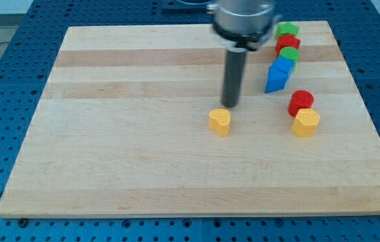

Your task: Move blue triangle above red circle

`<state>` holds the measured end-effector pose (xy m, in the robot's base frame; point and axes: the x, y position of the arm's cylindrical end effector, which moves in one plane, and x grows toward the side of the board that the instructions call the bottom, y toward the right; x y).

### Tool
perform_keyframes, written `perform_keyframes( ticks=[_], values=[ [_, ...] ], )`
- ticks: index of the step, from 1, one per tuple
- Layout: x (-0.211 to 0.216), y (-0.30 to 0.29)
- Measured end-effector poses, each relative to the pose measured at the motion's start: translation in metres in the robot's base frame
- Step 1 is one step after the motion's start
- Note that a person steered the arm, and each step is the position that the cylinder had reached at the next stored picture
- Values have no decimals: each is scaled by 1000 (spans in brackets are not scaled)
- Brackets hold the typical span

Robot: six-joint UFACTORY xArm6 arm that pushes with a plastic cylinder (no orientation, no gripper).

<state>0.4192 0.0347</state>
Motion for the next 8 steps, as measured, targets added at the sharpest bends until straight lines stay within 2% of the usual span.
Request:
perform_keyframes(
  ticks=[2,8],
  values=[
    [-62,-10],
    [-48,104]
  ],
)
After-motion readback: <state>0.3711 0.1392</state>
